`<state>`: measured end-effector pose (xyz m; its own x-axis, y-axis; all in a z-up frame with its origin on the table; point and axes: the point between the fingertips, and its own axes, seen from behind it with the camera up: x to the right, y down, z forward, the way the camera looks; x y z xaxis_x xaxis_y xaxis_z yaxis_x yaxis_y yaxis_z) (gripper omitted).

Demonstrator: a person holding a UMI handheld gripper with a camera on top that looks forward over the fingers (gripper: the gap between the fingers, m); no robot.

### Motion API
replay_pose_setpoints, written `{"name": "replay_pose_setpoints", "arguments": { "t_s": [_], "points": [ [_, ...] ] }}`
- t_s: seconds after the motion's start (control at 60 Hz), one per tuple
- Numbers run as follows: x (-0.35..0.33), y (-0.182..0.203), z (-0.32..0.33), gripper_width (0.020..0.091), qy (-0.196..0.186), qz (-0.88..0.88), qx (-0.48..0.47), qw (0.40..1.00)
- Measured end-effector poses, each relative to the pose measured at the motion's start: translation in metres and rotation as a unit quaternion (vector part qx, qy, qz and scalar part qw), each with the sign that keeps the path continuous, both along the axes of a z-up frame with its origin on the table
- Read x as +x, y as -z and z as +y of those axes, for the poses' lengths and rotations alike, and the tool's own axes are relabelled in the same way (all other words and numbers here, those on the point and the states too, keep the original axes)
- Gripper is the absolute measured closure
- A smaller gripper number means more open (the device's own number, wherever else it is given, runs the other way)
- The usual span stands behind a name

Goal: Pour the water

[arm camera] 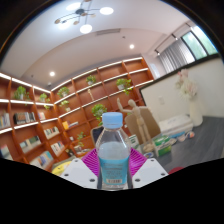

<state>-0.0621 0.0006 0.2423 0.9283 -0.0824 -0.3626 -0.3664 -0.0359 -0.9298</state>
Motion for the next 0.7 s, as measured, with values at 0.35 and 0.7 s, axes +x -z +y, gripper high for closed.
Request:
{"name": "replay_pose_setpoints", "arguments": {
  "t_s": [0.35, 0.7],
  "points": [
    [0.147, 0.034, -0.001, 0.0763, 0.126, -0.193, -0.061, 0.971],
    [0.188, 0.162, 0.017, 0.0763, 0.115, -0.181, -0.139, 0.967]
  ]
}}
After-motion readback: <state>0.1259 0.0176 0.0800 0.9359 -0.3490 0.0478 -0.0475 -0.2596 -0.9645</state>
